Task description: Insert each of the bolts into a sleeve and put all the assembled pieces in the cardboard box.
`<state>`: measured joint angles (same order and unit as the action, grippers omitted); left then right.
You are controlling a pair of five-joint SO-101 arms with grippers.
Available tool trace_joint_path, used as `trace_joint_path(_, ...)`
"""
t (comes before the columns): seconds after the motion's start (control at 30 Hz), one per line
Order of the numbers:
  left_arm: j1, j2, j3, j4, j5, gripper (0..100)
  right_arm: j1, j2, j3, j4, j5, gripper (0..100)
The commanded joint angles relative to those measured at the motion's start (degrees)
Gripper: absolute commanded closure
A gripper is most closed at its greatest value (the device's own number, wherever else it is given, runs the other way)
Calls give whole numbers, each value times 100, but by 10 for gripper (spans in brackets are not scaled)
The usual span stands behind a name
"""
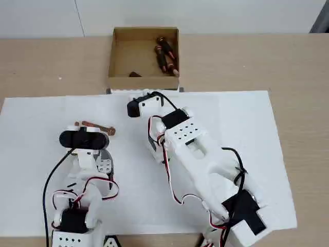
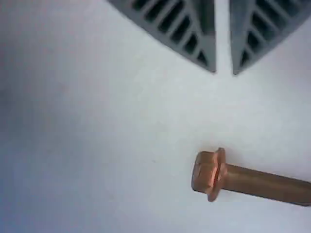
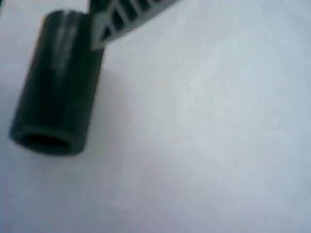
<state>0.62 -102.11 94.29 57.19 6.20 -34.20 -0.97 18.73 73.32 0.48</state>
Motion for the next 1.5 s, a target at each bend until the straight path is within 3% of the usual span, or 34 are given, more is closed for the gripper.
trace_joint_path(0.0, 0, -44, -13, -132, -18, 994, -92, -259, -26, -92, 26, 877)
trace_joint_path(0.23, 0, -44, -13, -132, -18, 994, -418, -251, -18, -84, 18, 877)
trace_joint_path(0.93, 0, -44, -13, -132, 0, 994, -145, 840, -62, -752, 70, 882)
trace_joint_path(1.07, 0, -44, -13, -132, 0, 994, -145, 892, -62, -778, 70, 973)
trace_joint_path(1.27, 0, -44, -13, -132, -9, 994, -145, 831, -70, -681, 44, 996)
trace_joint_path(1.47, 0, -44, -13, -132, -9, 994, -136, 409, -695, 48, 26, 995)
